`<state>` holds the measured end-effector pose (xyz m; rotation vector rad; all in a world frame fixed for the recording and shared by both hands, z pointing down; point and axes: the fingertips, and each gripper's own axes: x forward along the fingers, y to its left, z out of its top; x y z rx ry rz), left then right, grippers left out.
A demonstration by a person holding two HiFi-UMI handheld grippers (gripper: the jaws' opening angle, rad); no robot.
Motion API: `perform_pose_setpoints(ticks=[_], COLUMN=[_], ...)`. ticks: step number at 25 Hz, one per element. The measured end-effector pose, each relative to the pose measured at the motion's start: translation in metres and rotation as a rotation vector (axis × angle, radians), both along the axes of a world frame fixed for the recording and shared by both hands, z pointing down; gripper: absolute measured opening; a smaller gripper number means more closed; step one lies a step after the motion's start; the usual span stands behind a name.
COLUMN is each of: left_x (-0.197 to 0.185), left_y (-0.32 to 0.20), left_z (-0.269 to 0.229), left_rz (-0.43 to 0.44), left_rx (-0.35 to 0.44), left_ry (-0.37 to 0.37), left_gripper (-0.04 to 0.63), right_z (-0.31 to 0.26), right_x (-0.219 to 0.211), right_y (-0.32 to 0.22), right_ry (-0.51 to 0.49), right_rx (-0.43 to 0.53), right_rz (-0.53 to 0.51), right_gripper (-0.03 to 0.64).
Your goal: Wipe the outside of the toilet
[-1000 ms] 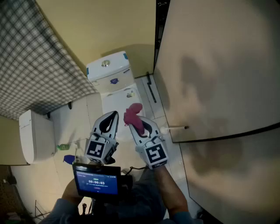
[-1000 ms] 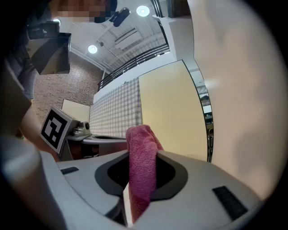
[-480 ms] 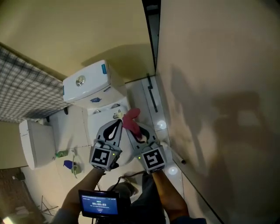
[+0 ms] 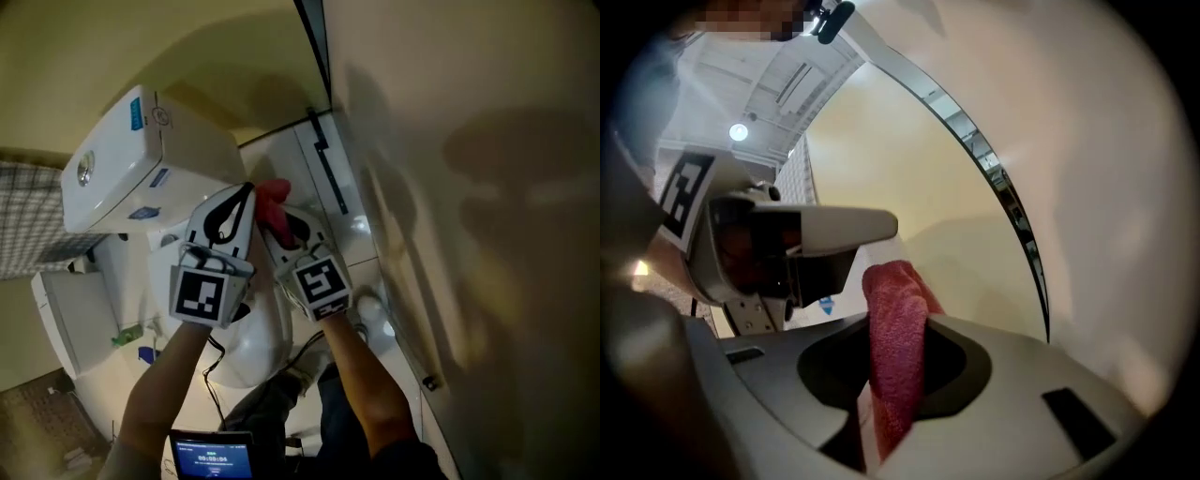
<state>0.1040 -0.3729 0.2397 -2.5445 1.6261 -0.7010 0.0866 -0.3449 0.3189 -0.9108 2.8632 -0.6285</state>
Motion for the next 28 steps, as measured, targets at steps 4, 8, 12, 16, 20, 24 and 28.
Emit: perform_pose_setpoints(ticks=[4,8,12,16,20,24,28], left_x=[0.01,0.014,0.012,0.009,0.019,0.04,0.051], left_y=[-0.022,-0.031,-0.025,0.003,0.046,0.09,0.107], left_z=[0.025,0.05,0.062,0.069,0.073,0.074,0.079], left_rz=[0.03,0.057,0.064,0.047,0.023,0.035,0.063], left_rx=[0.039,0.044,0.05,0.007,-0.053,-0.082,-0.109], left_ry=[0.016,-0.004,-0.036,-0.049,0.001,0.036,0.052], left_gripper=[0.014,0.014,0.014,0.014,0.014,0.014,0.014], right_z=[0.062,0.108,0.128,0.136,0.13,0.133,0.142], right_x=[-0.021,-0.041,-0.036,-0.01,0.018,0.043,0.05], right_y=[-0.027,-0.029,0.005,0.063,0.124,0.177,0.195], right_ry=[-0.04,-0.094,-0.112,-0.097,-0.054,-0.054,-0.055], right_rx=[-0.032,-0.085,-0.118,-0.177,-0.226,-0.319,-0.307], right_rz=[0.014,0.007,-0.022,-0.018,-0.022,0.021,0.051], right_gripper=[0.083,0.083,0.083,0.083,0.083,0.083,0.083])
